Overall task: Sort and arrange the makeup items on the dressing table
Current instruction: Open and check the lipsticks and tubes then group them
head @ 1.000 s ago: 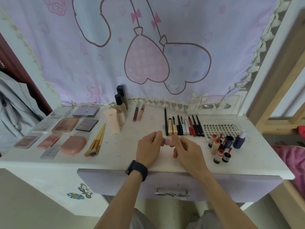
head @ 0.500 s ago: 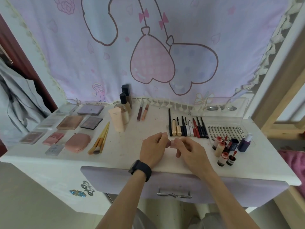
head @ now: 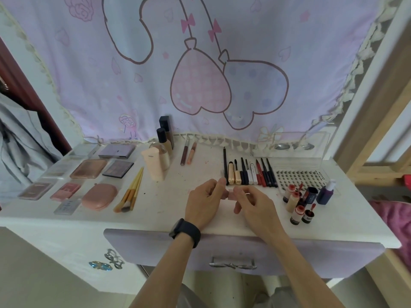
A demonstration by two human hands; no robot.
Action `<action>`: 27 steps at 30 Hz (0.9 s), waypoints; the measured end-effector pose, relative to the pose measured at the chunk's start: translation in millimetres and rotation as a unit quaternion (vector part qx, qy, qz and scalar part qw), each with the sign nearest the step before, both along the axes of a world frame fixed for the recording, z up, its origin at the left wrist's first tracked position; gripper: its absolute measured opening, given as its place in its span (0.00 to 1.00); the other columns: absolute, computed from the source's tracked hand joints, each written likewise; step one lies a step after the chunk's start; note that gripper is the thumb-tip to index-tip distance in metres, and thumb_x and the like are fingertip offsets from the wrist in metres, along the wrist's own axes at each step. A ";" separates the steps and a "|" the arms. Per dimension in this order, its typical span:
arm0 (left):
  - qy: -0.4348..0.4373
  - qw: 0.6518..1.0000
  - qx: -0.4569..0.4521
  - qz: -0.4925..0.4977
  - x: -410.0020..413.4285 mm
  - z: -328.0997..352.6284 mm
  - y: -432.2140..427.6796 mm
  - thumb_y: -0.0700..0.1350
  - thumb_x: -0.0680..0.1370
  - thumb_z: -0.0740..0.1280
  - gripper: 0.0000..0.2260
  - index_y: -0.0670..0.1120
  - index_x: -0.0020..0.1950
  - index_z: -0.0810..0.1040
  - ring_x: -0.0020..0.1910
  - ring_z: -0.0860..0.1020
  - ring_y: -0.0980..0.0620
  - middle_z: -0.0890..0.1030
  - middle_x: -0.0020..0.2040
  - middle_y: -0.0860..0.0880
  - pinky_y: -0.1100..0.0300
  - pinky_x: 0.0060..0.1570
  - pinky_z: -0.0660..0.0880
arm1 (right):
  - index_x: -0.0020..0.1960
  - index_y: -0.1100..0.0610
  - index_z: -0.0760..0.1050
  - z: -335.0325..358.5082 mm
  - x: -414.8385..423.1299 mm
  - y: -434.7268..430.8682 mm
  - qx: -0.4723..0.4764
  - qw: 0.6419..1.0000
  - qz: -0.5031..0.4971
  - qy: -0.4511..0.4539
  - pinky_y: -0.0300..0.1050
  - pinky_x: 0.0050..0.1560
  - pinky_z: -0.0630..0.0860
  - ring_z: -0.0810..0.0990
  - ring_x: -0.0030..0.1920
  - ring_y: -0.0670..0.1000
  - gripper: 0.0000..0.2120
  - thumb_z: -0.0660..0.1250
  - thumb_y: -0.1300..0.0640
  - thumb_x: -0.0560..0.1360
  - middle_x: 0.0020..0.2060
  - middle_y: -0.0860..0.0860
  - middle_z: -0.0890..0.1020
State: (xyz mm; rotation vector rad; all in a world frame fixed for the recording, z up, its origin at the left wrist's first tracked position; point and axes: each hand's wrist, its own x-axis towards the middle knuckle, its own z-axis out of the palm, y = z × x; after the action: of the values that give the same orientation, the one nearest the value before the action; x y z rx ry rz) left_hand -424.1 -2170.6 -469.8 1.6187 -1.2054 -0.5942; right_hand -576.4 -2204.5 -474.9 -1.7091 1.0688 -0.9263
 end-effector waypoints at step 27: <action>0.086 0.993 -0.023 -0.072 11.7 5.5 6.5 0.54 0.73 0.74 0.10 0.53 0.53 0.85 0.43 0.81 0.63 0.86 0.46 0.59 0.69 0.35 0.75 | 0.57 0.41 0.78 4.6 -11.2 -5.9 0.022 0.995 0.016 -0.094 0.41 0.30 0.75 0.78 0.28 0.49 0.07 0.68 0.47 0.80 0.49 0.45 0.84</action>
State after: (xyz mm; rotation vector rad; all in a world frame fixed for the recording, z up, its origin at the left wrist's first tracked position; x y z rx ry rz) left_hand -412.5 -2164.1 -464.3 1.4199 -1.2058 -0.7760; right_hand -587.6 -2210.5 -470.3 -1.5647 0.9275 -1.0140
